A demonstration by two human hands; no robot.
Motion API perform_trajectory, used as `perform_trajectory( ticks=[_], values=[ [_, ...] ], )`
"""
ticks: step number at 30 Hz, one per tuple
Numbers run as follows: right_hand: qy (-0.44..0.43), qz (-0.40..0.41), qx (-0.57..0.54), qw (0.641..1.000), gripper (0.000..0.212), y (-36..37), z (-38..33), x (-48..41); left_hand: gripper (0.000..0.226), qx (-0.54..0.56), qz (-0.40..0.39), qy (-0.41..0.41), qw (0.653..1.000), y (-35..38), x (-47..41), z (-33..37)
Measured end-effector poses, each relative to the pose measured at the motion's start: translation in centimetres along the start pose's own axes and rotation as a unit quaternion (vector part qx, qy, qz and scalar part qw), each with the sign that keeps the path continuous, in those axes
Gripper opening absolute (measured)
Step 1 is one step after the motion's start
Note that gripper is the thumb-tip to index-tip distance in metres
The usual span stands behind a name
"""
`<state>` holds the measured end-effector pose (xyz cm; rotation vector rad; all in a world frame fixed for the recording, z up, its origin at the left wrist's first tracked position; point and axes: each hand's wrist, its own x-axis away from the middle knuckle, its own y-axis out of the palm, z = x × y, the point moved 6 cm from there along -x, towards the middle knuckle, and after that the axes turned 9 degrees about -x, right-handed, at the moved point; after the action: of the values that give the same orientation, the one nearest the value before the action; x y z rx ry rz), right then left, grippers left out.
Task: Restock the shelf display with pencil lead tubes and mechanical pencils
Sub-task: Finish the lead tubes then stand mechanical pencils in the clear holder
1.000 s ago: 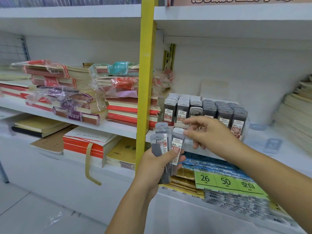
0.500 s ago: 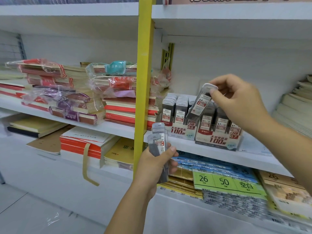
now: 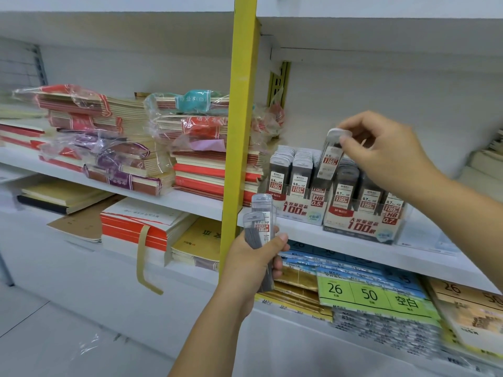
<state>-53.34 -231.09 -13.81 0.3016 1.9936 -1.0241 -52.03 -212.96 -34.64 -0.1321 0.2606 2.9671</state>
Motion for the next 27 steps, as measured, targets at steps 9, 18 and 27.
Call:
perform_trajectory(
  ticks=[9, 18, 27],
  values=[
    [0.037, -0.122, 0.155, 0.98, 0.029, 3.4, 2.2, 0.2, 0.023, -0.006, 0.003, -0.007, 1.0, 0.1, 0.2, 0.1],
    [0.12, -0.141, 0.034, 0.982, 0.012, 2.9, 2.6, 0.0, 0.023, -0.009, 0.002, -0.002, 1.0, 0.0, 0.4, 0.3],
    [0.046, -0.098, 0.268, 0.957, 0.027, 3.3, 1.7, -0.1, 0.024, -0.019, -0.026, 0.002, 0.999, 0.2, 0.6, 0.7]
  ],
)
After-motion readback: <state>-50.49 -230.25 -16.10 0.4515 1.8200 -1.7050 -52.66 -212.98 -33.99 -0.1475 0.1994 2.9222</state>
